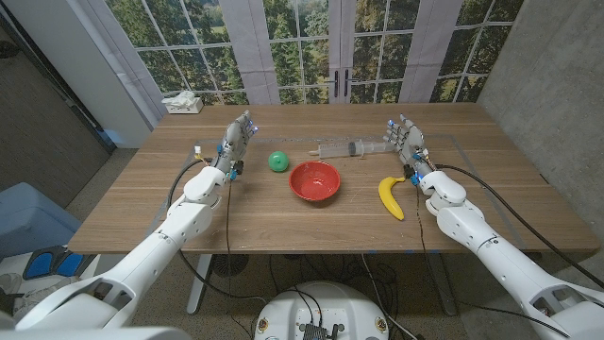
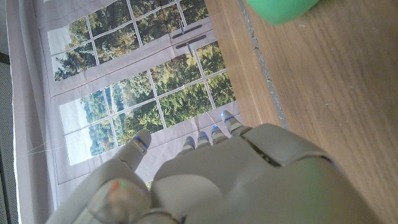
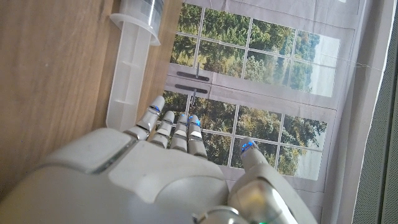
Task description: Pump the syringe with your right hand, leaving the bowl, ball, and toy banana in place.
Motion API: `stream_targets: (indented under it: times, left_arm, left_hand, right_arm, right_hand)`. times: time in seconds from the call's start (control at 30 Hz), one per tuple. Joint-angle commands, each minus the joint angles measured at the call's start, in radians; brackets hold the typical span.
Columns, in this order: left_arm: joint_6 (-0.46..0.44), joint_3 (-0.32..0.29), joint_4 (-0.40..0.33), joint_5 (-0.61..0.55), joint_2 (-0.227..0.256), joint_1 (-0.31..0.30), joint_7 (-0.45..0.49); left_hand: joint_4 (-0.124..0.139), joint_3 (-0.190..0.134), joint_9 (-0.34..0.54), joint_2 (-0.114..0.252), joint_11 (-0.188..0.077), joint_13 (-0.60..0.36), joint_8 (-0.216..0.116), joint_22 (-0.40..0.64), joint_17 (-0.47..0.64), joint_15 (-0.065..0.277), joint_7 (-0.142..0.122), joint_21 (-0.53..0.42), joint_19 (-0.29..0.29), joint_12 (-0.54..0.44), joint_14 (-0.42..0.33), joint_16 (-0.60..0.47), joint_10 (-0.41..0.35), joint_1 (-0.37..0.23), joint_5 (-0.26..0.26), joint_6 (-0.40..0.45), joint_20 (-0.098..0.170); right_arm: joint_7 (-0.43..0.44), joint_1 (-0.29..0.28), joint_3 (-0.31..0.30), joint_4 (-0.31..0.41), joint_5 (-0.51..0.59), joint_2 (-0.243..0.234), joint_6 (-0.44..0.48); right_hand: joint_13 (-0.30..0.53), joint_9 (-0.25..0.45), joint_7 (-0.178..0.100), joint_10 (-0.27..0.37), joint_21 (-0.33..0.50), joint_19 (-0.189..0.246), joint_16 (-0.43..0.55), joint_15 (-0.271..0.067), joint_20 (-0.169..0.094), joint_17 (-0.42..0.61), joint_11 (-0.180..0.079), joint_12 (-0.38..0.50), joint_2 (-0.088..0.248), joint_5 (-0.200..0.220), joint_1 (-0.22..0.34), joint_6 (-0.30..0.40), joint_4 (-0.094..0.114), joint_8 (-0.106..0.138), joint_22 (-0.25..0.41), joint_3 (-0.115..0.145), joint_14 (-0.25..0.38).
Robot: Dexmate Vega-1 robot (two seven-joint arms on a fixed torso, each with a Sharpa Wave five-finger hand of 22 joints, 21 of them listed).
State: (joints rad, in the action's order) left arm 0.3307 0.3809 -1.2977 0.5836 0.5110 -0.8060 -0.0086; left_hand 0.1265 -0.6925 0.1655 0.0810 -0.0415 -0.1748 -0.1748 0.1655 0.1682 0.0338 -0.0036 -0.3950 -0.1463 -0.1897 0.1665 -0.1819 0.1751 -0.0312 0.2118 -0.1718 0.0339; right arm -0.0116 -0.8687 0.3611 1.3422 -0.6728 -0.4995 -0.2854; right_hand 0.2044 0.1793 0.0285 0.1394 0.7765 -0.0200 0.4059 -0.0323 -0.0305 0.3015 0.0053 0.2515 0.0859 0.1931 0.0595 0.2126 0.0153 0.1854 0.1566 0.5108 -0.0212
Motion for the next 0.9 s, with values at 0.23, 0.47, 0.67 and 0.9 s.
stream_targets:
  times: [0.23,0.47,0.67,0.9]
  left_arm:
    - [0.012,0.061,0.094,-0.122,0.012,0.113,-0.019]
    - [0.021,0.078,0.106,-0.151,0.012,0.138,-0.029]
    - [0.006,0.086,0.084,-0.173,0.025,0.14,-0.021]
    - [-0.019,0.106,0.068,-0.212,0.038,0.163,-0.022]
  left_hand:
    - [-0.047,0.009,0.005,0.027,-0.012,-0.002,-0.011,0.002,-0.001,0.018,-0.005,0.017,0.009,-0.014,0.005,-0.008,0.032,-0.027,0.0,0.014,0.051]
    - [-0.061,0.011,0.005,0.024,-0.013,-0.002,-0.012,0.002,-0.001,0.017,-0.004,0.023,0.012,-0.015,-0.004,-0.008,0.023,-0.034,-0.002,0.022,0.05]
    - [-0.074,0.011,0.006,0.026,-0.014,-0.002,-0.014,0.003,-0.001,0.018,-0.006,0.028,0.016,-0.016,-0.013,-0.008,0.013,-0.041,-0.003,0.031,0.038]
    - [-0.101,0.016,0.006,0.025,-0.014,-0.002,-0.014,0.004,-0.001,0.009,-0.008,0.039,0.03,-0.017,-0.041,-0.009,-0.008,-0.053,-0.007,0.049,-0.006]
  right_arm:
    - [0.105,-0.056,0.005,0.107,0.096,-0.018,-0.044]
    - [0.141,-0.085,-0.004,0.158,0.117,-0.034,-0.038]
    - [0.149,-0.102,-0.009,0.175,0.121,-0.039,-0.041]
    - [0.166,-0.115,-0.013,0.196,0.131,-0.042,-0.04]
  right_hand:
    - [-0.002,0.004,0.008,0.018,-0.012,0.014,-0.004,-0.022,-0.051,-0.006,0.007,0.0,0.029,0.001,0.008,0.01,-0.015,0.011,0.003,0.0,0.008]
    - [-0.003,0.004,0.007,0.023,-0.018,0.021,-0.003,-0.025,-0.051,-0.009,0.005,0.0,0.031,0.0,0.013,0.018,-0.019,0.013,0.003,-0.001,0.015]
    - [-0.003,0.004,0.008,0.028,-0.023,0.027,-0.002,-0.021,-0.049,-0.011,0.006,-0.001,0.033,-0.001,0.015,0.022,-0.022,0.014,0.003,-0.002,0.019]
    - [-0.004,0.004,0.009,0.032,-0.028,0.033,-0.001,-0.02,-0.046,-0.012,0.006,-0.002,0.035,-0.002,0.016,0.027,-0.023,0.016,0.003,-0.004,0.026]
